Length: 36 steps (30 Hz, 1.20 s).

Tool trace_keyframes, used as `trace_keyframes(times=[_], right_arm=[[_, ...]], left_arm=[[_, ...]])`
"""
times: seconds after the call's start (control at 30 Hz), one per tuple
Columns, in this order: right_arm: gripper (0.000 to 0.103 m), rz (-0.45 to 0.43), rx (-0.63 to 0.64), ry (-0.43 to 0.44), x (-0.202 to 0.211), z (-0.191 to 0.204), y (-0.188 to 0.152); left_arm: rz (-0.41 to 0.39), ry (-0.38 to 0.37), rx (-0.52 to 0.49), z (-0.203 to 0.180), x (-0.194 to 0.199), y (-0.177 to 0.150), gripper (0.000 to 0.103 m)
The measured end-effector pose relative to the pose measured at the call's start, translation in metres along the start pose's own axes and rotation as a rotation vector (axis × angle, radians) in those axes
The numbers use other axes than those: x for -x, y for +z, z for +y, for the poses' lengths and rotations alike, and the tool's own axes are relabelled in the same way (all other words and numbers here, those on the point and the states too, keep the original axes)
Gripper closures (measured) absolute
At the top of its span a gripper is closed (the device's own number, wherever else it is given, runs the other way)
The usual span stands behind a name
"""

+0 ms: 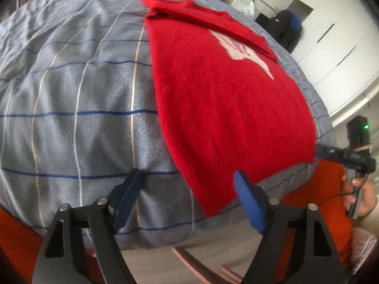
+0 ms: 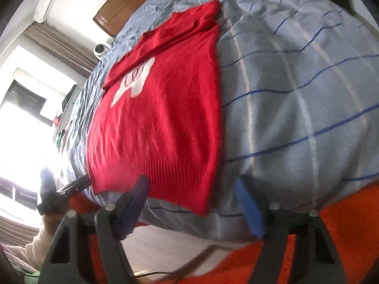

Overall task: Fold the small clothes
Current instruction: 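Grasp the sweater hem with both grippers and fold it up onto the collar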

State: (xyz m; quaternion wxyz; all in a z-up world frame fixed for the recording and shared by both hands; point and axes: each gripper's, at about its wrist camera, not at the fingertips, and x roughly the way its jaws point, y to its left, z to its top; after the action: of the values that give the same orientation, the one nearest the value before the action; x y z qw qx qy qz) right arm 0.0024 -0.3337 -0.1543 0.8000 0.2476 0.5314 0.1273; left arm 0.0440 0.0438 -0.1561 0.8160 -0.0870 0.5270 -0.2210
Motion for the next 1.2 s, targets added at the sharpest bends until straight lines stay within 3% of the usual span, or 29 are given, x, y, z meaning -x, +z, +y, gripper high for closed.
trace_keyframes(times=[0.07,0.13,0.2,0.23,0.37,0.4,0.43,0.57,0.7,0.83,1.0,1.2], right_arm=[[0.052,0.039,0.009,-0.017,-0.010,0.004,-0.001],[0.061,0.049,0.014,-0.031,-0.013,0.006,0.000],[0.080,0.054,0.000,-0.045,-0.014,0.002,0.000],[0.088,0.053,-0.013,-0.048,-0.013,-0.001,0.001],[0.091,0.026,-0.037,-0.028,-0.003,-0.003,-0.001],[0.092,0.022,-0.035,-0.026,0.000,-0.004,0.001],[0.095,0.018,-0.031,-0.026,0.000,-0.004,0.001],[0.098,-0.001,-0.045,-0.015,0.003,-0.005,0.002],[0.098,-0.053,-0.095,0.064,0.017,-0.009,0.008],[0.098,-0.136,-0.099,0.114,0.025,-0.007,0.030],[0.098,-0.287,-0.065,0.130,0.029,0.002,0.109],[0.098,-0.350,-0.072,0.094,-0.007,0.010,0.222]], left_arm=[[0.008,-0.029,0.022,0.004,0.000,-0.001,0.033],[0.028,-0.066,0.044,0.006,-0.003,0.000,0.052],[0.060,-0.104,0.047,0.005,-0.006,-0.001,0.067],[0.076,-0.116,0.040,0.002,-0.007,-0.002,0.069],[0.080,-0.142,0.019,-0.008,-0.005,-0.004,0.069],[0.081,-0.147,0.025,-0.007,-0.006,-0.003,0.079],[0.085,-0.151,0.034,-0.006,-0.008,-0.003,0.098],[0.043,-0.192,0.105,0.006,0.004,-0.002,0.101],[-0.069,-0.274,0.201,0.019,0.033,0.012,0.101],[-0.177,-0.288,0.211,0.021,0.048,0.058,0.101],[-0.284,-0.208,0.134,0.011,0.042,0.146,0.101],[-0.315,-0.077,0.112,0.019,0.000,0.247,0.101]])
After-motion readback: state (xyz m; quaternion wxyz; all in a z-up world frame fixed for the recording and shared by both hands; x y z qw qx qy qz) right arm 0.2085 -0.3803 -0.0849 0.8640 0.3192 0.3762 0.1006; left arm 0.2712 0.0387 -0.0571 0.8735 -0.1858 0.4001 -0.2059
